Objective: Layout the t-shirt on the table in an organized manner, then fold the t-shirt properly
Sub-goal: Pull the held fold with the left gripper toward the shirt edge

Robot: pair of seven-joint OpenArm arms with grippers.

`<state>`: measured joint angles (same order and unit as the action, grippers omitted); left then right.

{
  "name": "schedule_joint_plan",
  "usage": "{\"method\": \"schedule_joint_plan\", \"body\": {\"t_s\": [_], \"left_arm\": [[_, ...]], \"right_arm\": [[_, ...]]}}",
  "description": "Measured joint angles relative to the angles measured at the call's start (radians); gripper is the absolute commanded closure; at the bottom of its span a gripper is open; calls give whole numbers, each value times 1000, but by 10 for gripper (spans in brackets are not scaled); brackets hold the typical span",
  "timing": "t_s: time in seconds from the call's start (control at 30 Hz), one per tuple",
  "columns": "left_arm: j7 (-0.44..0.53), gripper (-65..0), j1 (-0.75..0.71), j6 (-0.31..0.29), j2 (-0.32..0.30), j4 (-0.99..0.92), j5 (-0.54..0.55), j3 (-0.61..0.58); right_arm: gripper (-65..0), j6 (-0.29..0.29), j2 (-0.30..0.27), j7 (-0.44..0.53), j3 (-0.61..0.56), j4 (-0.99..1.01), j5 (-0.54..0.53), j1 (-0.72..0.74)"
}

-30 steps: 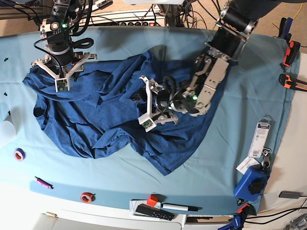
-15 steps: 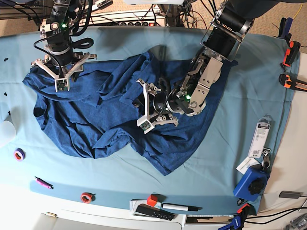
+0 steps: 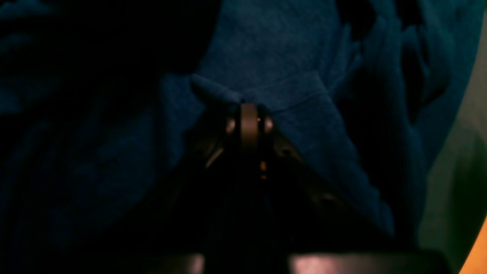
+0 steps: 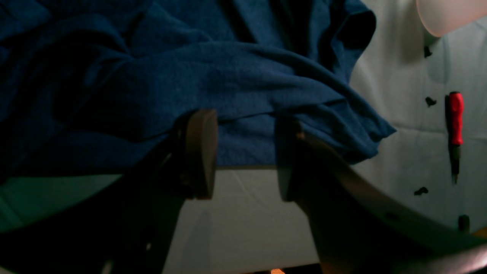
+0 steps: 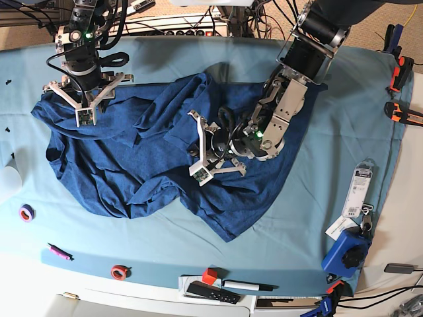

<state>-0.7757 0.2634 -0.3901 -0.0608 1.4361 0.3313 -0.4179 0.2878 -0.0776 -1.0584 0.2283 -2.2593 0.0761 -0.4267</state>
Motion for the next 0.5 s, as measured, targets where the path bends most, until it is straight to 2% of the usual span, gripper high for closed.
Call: {"method": "schedule_joint_plan", "body": {"t_s": [0.13, 0.23, 0.33, 0.5], "left_arm": [[-32, 0, 16, -2, -29, 89, 16, 3], [-40, 0, 16, -2, -77, 156, 55, 28], [-50, 0, 15, -2, -129, 204, 101, 68], [-78, 0, 11, -3, -175, 246, 175, 153]], "right_arm": [[-247, 0, 0, 0, 0, 0, 0, 0], [-247, 0, 0, 0, 0, 0, 0, 0], [-247, 0, 0, 0, 0, 0, 0, 0], [-247, 0, 0, 0, 0, 0, 0, 0]]}}
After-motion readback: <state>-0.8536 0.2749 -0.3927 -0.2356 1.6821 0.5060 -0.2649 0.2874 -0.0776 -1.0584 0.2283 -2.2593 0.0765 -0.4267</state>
